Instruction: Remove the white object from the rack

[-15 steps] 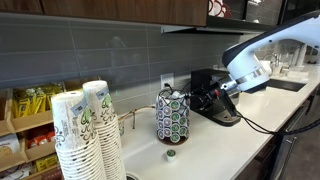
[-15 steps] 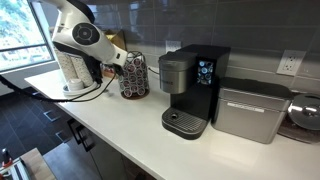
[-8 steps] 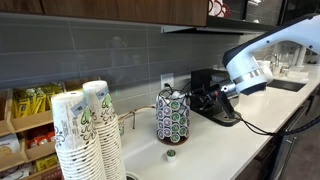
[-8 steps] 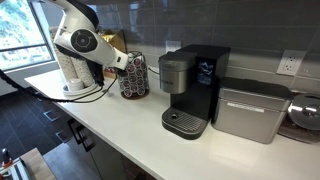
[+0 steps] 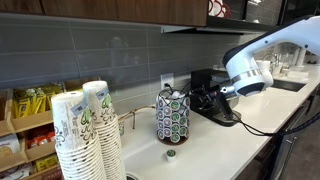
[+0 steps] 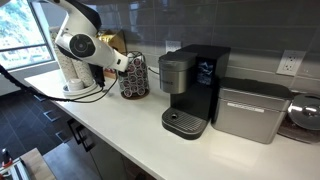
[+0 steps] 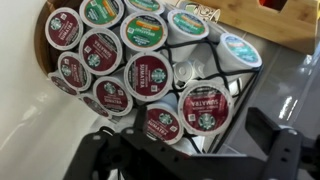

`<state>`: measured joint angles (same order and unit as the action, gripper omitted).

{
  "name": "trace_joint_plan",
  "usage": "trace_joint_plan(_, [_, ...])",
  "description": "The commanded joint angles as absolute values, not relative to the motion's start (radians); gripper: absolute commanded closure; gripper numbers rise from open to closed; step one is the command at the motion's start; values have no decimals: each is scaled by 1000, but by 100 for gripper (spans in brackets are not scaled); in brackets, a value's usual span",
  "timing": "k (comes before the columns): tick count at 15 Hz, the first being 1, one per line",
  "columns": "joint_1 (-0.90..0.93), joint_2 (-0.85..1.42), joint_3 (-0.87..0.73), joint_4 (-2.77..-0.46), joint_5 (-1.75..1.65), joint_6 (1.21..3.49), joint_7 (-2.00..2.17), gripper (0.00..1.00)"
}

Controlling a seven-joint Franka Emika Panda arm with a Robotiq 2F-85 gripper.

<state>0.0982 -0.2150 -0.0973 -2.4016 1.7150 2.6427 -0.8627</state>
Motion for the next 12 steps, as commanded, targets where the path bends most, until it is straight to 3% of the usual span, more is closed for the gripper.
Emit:
trace_joint_plan(1, [101,-192,-95,-2388,1781,2654,-902,8])
trace_joint_plan(6, [99,-185,-98,-2383,1815,2645,-910,16])
trace_joint_plan(12, [98,-183,-99,-2376,1856,2637,-919,17])
